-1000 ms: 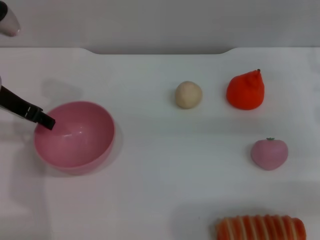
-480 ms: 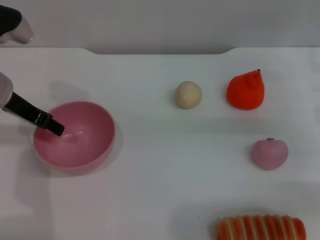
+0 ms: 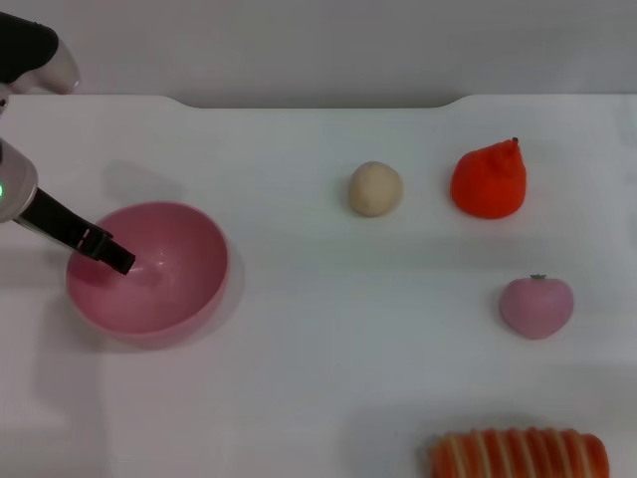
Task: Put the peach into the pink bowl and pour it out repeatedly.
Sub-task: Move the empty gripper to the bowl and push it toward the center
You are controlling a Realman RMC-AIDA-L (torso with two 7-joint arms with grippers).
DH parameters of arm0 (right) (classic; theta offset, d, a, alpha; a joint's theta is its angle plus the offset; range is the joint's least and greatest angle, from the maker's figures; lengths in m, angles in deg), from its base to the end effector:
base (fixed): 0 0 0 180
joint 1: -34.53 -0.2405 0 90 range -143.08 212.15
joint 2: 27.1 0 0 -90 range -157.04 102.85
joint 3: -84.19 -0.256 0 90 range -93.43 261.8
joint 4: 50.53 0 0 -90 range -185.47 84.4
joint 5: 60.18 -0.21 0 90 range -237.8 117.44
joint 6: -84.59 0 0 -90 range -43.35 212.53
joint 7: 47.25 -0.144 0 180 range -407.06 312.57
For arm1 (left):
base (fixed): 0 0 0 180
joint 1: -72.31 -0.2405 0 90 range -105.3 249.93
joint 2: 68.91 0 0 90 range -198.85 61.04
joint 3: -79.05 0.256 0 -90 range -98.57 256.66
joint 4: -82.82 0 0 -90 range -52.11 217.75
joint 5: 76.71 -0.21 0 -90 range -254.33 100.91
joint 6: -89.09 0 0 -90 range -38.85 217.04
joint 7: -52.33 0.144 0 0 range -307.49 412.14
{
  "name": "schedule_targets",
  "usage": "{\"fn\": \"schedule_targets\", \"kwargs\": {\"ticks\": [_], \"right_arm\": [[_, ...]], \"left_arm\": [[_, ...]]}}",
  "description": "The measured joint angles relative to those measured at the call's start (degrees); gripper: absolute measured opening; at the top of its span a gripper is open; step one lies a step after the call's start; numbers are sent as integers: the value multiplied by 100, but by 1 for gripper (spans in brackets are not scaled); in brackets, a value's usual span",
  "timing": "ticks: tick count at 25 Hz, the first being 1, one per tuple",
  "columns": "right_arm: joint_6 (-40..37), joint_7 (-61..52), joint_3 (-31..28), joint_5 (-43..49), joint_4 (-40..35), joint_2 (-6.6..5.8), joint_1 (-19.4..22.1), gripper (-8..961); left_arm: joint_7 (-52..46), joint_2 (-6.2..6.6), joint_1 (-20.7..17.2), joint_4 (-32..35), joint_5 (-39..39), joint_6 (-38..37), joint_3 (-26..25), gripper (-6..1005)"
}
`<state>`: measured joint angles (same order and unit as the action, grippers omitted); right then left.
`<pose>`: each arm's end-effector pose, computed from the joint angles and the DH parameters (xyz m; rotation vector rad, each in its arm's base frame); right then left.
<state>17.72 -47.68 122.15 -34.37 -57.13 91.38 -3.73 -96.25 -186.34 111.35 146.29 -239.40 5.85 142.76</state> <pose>0.2958 0.4079 0.0708 -1.3216 0.2852 0.6378 -0.2473 0.3888 0.0416 -2.2459 -1.1917 0.5465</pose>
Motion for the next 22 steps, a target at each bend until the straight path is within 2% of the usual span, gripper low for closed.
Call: {"fn": "schedule_targets", "kwargs": {"ticks": [18, 22], "right_arm": [[-10, 0, -7, -42, 0, -7, 45, 672], [-11, 0, -18, -42, -4, -9, 60, 672]], "left_arm": [[-134, -14, -6, -80, 0, 192, 203, 670], [-136, -10, -8, -89, 0, 195, 260, 434]]}}
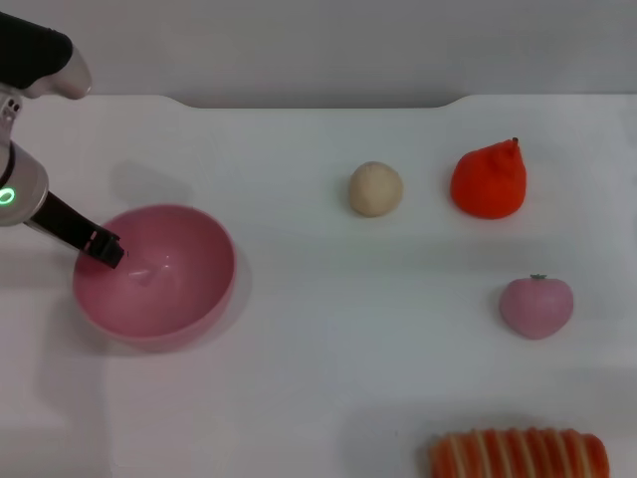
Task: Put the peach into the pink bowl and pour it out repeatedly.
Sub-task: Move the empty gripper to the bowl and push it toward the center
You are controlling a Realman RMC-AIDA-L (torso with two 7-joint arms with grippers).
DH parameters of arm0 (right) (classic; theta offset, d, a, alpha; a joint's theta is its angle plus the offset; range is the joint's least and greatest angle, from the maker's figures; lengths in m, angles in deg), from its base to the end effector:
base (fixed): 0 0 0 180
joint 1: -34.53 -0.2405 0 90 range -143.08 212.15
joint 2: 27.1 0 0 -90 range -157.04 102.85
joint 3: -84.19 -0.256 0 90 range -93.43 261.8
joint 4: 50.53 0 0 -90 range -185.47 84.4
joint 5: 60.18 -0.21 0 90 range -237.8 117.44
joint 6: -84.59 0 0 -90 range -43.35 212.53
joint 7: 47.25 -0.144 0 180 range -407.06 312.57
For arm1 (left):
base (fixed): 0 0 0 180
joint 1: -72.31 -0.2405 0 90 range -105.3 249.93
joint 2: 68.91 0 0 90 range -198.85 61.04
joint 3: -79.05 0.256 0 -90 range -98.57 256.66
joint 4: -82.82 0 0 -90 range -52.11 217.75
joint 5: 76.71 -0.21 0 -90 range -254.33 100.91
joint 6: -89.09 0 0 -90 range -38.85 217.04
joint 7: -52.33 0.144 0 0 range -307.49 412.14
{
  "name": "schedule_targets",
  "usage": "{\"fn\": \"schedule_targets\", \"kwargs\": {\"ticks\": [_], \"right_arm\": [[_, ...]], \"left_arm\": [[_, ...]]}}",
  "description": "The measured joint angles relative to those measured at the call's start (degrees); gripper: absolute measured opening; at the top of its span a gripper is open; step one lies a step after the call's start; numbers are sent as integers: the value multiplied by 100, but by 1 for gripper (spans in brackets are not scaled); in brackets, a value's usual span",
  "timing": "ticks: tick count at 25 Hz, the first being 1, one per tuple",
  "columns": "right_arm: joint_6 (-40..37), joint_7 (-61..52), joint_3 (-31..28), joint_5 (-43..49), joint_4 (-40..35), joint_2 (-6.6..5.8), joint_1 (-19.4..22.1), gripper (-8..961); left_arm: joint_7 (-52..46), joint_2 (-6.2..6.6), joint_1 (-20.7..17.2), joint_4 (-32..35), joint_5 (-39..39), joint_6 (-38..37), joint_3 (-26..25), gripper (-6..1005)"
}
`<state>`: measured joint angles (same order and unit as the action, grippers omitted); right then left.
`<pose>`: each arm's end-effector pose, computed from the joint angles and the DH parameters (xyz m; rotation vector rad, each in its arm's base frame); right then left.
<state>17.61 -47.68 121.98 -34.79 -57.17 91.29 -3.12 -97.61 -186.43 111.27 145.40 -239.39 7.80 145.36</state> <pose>0.3009 0.4047 0.0730 -1.3083 0.2937 0.6305 -0.2469 0.3902 0.0338 -2.2413 -1.1724 0.5617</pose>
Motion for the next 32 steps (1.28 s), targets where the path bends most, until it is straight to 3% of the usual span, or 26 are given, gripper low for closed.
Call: {"fn": "schedule_targets", "kwargs": {"ticks": [14, 18, 23, 30, 31, 32], "right_arm": [[-71, -34, 1, 0, -5, 22, 46, 671], [-48, -780, -4, 26, -103, 11, 76, 672], [186, -3492, 43, 943, -993, -68, 354, 672], [-386, -7467, 380, 3582, -2570, -423, 561, 672], [-676, -8310, 468, 4455, -3167, -515, 542, 672], [-676, -8310, 468, 4455, -3167, -515, 542, 672]], "left_arm": [[15, 2, -43, 6, 6, 15, 58, 64], [16, 2, -47, 8, 4, 66, 31, 58], [3, 14, -43, 47, 19, 122, -57, 49], [37, 18, 110, 133, 37, 152, -310, 38], [37, 17, 130, 151, 38, 154, -311, 38], [37, 17, 146, 156, 38, 154, -312, 37]]}}
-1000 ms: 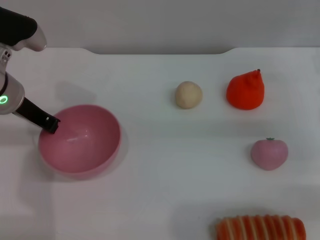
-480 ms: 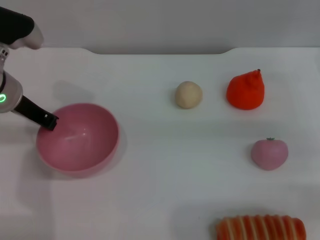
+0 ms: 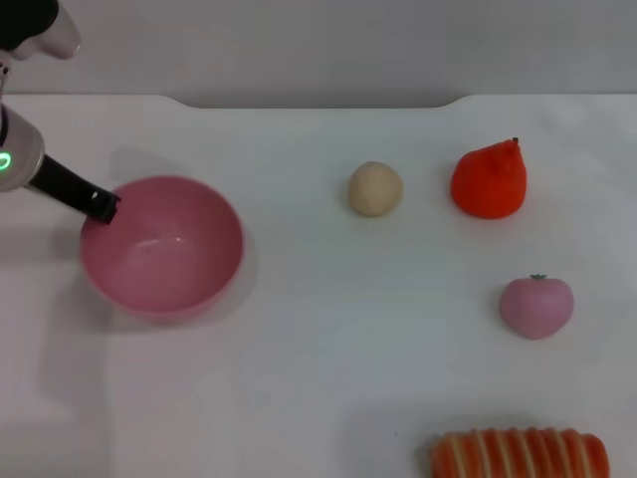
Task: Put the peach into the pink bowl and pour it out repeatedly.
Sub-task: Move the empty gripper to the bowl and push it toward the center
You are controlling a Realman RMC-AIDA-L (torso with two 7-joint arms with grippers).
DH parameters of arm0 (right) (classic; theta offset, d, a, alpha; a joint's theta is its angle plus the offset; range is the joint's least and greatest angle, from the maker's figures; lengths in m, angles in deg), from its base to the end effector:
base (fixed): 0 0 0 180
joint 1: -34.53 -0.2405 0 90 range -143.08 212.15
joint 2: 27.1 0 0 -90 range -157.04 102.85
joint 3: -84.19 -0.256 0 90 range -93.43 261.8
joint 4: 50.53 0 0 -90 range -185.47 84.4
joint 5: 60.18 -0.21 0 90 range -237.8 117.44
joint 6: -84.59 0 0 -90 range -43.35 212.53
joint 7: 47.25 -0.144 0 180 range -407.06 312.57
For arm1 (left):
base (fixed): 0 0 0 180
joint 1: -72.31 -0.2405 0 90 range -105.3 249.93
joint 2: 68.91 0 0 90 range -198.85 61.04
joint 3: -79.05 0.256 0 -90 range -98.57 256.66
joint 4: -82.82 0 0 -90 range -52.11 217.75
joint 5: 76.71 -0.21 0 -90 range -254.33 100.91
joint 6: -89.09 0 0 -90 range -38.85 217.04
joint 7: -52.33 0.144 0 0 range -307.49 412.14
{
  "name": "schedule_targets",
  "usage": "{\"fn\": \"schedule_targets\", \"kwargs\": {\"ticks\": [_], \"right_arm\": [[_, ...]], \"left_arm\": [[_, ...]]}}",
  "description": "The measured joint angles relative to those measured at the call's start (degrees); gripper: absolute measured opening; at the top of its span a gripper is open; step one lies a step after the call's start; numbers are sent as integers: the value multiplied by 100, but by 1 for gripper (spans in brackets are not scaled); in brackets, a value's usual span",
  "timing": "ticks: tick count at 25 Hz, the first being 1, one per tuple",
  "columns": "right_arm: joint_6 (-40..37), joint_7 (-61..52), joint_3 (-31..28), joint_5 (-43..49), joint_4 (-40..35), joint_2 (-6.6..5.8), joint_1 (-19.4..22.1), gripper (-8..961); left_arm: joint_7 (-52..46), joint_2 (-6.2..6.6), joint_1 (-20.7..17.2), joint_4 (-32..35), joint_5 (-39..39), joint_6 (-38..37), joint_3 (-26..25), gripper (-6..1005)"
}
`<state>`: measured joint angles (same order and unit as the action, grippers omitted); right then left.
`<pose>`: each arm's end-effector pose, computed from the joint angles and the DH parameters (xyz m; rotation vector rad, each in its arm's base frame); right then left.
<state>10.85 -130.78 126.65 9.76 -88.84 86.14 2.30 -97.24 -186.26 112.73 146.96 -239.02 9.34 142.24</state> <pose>0.2266 0.4096 0.1234 -1.9820 0.5993 1.2827 -0.2343 0.4046 0.0471 -2.2155 -1.1376 0.4614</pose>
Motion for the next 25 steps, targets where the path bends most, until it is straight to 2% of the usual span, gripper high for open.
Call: {"fn": "schedule_targets", "kwargs": {"ticks": [5, 8, 9, 15, 18, 22, 24, 25], "right_arm": [[-421, -1450, 56, 1999, -1539, -13, -117, 672], [-480, -2083, 166, 3099, -2123, -2, -276, 672], [-514, -2335, 212, 3607, -2216, -13, -412, 672], [-811, -2802, 460, 4683, -2307, -19, -697, 672], [-1149, -3022, 755, 5213, -2455, 27, -801, 671], [-1470, -3384, 1138, 5920, -2830, 172, -849, 671], [-1703, -3608, 1341, 6501, -3184, 305, -855, 671], [-1703, -3608, 1341, 6501, -3184, 305, -855, 671]], "left_arm": [[2, 9, 123, 13, -7, -31, -1, 36], [3, 13, 219, 94, -17, -90, 0, 35], [3, 16, 235, 133, -19, -109, 0, 35], [3, 22, 253, 432, -20, -141, -36, 35], [9, 22, 261, 457, -15, -159, -67, 35], [37, 11, 290, 435, -10, -159, -71, 35], [44, 7, 297, 431, -9, -159, -71, 35], [53, 0, 311, 427, -2, -158, -71, 35]]}}
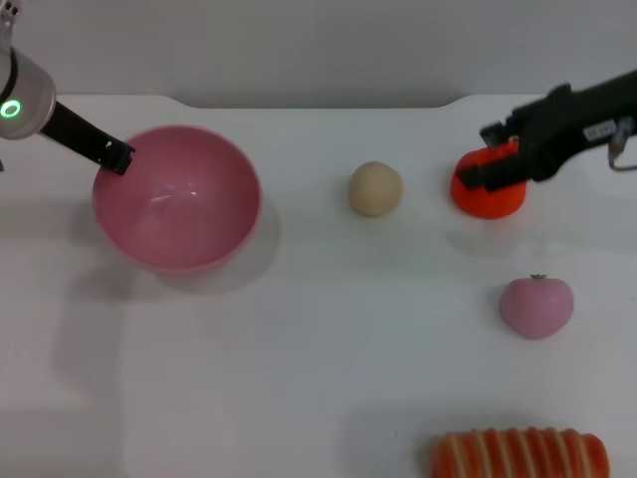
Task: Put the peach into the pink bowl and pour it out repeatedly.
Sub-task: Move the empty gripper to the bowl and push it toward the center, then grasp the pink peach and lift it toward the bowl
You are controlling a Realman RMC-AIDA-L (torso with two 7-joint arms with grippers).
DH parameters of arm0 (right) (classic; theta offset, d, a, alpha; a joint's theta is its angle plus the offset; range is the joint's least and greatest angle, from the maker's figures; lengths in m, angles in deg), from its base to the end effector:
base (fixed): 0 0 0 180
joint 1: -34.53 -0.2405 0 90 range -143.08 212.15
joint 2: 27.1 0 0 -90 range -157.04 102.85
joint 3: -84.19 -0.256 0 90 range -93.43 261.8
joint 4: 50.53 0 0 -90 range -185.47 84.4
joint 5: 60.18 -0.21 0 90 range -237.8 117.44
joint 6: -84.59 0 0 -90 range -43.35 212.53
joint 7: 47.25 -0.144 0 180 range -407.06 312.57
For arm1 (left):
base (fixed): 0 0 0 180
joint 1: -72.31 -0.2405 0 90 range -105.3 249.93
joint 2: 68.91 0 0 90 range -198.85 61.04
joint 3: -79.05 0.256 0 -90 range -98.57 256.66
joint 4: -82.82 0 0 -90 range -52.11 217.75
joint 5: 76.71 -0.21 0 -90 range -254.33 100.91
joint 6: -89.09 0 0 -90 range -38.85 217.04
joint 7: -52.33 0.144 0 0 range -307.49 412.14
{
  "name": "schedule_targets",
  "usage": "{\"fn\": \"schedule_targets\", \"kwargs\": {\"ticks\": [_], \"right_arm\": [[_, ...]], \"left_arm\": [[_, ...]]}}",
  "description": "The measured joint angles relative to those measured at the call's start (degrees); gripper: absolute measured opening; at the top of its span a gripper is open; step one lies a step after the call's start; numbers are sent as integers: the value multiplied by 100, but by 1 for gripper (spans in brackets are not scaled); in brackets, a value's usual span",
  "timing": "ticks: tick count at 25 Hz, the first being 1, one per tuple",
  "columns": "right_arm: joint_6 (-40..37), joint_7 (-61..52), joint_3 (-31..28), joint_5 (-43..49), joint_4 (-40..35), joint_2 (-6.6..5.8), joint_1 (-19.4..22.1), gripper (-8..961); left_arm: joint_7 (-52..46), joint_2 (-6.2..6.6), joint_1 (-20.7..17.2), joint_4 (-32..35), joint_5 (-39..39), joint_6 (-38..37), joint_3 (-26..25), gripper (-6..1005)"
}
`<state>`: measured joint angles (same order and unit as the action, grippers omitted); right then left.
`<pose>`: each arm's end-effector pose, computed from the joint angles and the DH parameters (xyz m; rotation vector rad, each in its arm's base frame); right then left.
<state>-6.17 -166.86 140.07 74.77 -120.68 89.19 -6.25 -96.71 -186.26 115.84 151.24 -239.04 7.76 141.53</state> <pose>0.1643 0.3934 0.0589 -2.7424 0.5983 -0.0166 -0.1988 0.4189 0.0597 -2.2362 -1.0224 0.4045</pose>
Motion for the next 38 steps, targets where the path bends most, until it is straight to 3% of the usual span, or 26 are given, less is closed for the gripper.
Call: {"fn": "schedule_targets", "kwargs": {"ticks": [6, 13, 24, 38], "right_arm": [[-152, -122, 162, 742, -267, 185, -11, 671], [-148, -210, 309, 900, -167, 197, -8, 669], [204, -493, 1221, 1891, 445, 246, 45, 635], [576, -499, 1466, 2161, 918, 238, 75, 592]], "left_arm": [[3, -19, 78, -28, 19, 45, 12, 35], [3, -32, 201, -39, 30, 11, 47, 35], [-47, -49, 380, -43, 42, -39, 38, 35], [-263, -60, 667, -57, 103, -262, 50, 35]]}}
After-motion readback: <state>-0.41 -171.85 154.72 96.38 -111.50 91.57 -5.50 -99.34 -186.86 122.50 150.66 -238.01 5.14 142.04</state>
